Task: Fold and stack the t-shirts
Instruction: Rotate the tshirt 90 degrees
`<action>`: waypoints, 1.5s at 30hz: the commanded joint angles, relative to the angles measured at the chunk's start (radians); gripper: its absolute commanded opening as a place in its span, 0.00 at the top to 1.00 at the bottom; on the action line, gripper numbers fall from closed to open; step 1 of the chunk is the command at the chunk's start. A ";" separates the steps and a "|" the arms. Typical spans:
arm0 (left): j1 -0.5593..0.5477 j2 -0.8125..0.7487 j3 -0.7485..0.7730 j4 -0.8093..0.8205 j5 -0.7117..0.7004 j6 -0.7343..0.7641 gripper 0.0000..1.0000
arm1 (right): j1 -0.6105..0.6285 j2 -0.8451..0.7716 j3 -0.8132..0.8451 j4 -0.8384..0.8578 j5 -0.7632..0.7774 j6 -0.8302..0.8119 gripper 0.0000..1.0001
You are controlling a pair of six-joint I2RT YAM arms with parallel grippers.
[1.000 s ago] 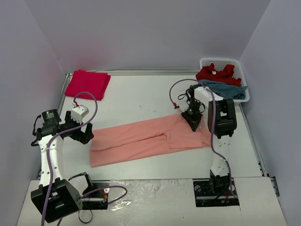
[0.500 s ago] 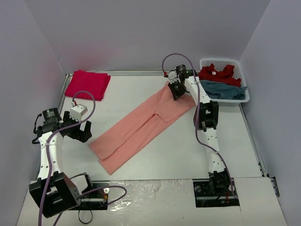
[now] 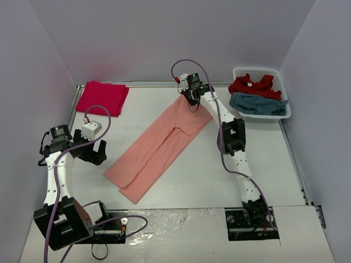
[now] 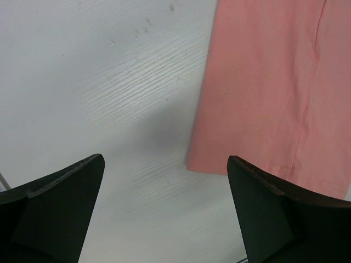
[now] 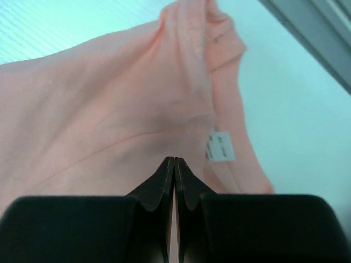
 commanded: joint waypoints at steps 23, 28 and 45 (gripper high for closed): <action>0.030 -0.158 -0.037 0.111 -0.048 -0.126 0.06 | 0.469 -0.858 -0.855 -0.043 -0.086 -0.021 1.00; 0.059 -0.175 -0.029 0.122 -0.062 -0.149 0.06 | 0.508 -0.849 -0.914 -0.069 -0.163 -0.031 1.00; 0.259 -0.204 -0.028 0.094 0.041 -0.137 0.06 | 0.701 -0.500 -0.711 -0.187 -0.253 -0.032 1.00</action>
